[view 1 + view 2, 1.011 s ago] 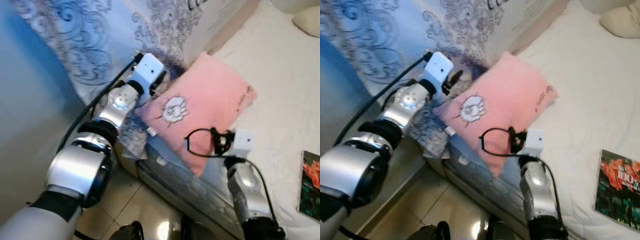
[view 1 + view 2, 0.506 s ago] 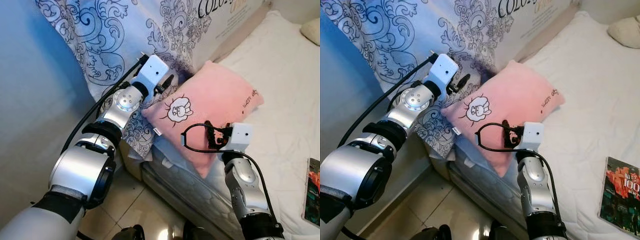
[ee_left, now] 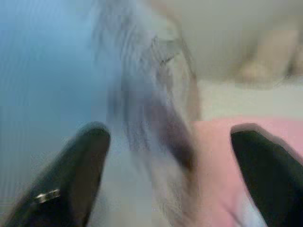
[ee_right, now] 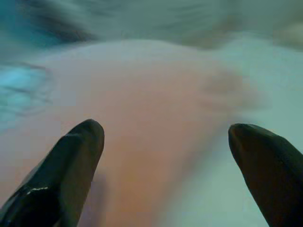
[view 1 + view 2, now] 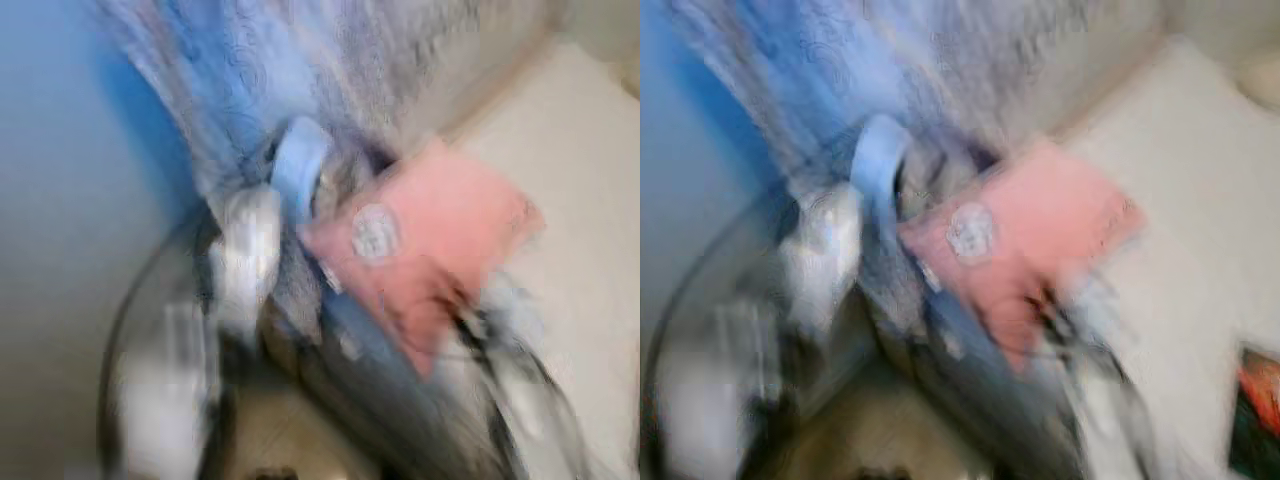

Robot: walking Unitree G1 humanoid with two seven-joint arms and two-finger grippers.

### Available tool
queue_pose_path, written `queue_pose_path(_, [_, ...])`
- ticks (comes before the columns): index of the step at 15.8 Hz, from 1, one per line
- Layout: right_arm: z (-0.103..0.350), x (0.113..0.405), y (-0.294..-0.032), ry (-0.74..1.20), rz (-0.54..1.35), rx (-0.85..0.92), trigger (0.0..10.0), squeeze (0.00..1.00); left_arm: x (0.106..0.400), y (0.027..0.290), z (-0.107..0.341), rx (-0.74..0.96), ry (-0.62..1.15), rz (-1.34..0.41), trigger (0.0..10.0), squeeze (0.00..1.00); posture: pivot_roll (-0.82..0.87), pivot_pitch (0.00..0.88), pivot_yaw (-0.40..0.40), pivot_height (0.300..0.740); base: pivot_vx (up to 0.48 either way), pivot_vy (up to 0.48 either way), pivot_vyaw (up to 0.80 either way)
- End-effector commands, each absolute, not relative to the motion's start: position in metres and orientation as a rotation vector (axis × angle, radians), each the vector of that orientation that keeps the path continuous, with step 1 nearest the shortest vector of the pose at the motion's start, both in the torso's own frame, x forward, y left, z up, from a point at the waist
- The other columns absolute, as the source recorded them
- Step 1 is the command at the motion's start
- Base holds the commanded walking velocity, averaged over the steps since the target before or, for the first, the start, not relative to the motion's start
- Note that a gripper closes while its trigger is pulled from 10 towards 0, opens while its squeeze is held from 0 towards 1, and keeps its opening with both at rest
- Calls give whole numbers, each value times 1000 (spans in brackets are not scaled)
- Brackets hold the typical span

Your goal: Clean up the room

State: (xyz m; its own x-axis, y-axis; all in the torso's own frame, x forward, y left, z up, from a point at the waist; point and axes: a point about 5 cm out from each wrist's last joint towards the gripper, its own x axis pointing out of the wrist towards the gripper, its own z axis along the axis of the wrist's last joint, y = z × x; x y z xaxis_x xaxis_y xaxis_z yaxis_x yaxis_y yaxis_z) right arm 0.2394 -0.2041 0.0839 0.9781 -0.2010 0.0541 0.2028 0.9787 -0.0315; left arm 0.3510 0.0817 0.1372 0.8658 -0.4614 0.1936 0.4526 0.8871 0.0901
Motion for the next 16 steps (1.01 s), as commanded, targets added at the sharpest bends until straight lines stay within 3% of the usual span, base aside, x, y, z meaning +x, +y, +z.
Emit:
queue_pose_path(1, [108,244,-210,-163,-240,-79,10000,1000,352,80,145,-2,-226,-492,10000,0,47,0,17,740,0,0,0])
queue_pose_path(2, [108,244,-207,-152,-227,-100,10000,1000,350,77,142,-5,-215,-512,10000,0,50,0,12,740,0,0,0])
queue_pose_path(3, [109,240,-206,-148,-227,-136,10000,43,346,75,138,-18,-201,-527,10000,0,52,0,11,740,0,0,0])
queue_pose_path(6, [115,215,-208,-154,-295,-208,10000,0,311,80,132,-68,-161,-541,10000,0,76,0,4,740,0,0,0])
queue_pose_path(9, [110,225,-208,-124,-299,-187,10000,0,312,83,131,-54,-157,-565,10000,0,84,0,14,740,0,-320,0])
queue_pose_path(16, [104,242,-194,-92,-219,-129,10000,0,313,91,123,-4,-80,-550,10000,0,83,0,21,740,0,-411,-588])
